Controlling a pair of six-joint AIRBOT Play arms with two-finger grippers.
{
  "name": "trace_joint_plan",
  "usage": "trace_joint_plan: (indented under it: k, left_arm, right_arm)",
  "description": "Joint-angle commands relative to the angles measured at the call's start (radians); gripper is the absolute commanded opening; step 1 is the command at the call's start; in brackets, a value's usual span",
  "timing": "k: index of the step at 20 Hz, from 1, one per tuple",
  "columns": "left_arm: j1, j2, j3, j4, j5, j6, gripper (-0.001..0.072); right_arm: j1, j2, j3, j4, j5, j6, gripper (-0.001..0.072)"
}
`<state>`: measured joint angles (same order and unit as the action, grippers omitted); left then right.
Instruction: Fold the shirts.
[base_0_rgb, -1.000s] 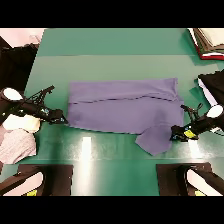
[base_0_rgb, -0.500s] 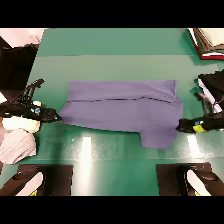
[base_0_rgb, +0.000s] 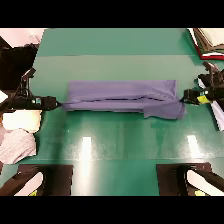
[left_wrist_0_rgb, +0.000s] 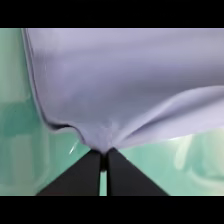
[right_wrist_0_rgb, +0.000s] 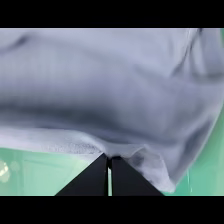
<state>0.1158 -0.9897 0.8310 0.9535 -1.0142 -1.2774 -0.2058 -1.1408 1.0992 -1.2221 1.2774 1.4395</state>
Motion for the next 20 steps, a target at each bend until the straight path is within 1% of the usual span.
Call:
trace_joint_plan:
  k: [1, 6, 12, 13, 14, 15, 16, 18, 20]
  left_arm:
    - [0.0, -0.076, 0.002, -0.106, 0.157, 0.031, 0.0025]
    - [0.0, -0.246, 0.069, -0.215, 0.22, 0.111, 0.0026]
    - [0.0, -0.392, 0.232, -0.217, 0.267, 0.111, 0.0027]
    - [0.0, -0.405, 0.251, -0.217, 0.274, 0.11, 0.0056]
    - [0.0, -0.414, 0.262, -0.218, 0.275, 0.106, 0.0304]
    - [0.0, -0.419, 0.271, -0.222, 0.274, 0.106, 0.0501]
    - [0.0, -0.418, 0.275, -0.224, 0.274, 0.104, 0.0503]
    - [0.0, -0.417, 0.29, -0.225, 0.258, 0.104, 0.0503]
    - [0.0, -0.416, 0.321, -0.225, 0.19, 0.104, 0.0503]
  right_arm:
    - [-0.001, -0.151, 0.147, -0.001, -0.031, -0.009, 0.0018]
    - [0.028, -0.342, 0.339, -0.001, -0.037, -0.009, 0.002]
    - [0.085, -0.521, 0.517, 0.0, -0.047, -0.008, 0.0022]
    - [0.089, -0.541, 0.539, 0.0, -0.047, -0.008, 0.0047]
    - [0.095, -0.557, 0.558, 0.0, -0.047, -0.008, 0.0196]
    - [0.096, -0.568, 0.578, 0.0, -0.047, -0.008, 0.0358]
    - [0.096, -0.573, 0.595, 0.0, -0.043, -0.008, 0.0388]
    - [0.085, -0.572, 0.631, 0.001, -0.014, -0.009, 0.0389]
    - [0.049, -0.572, 0.658, 0.001, 0.077, -0.01, 0.0389]
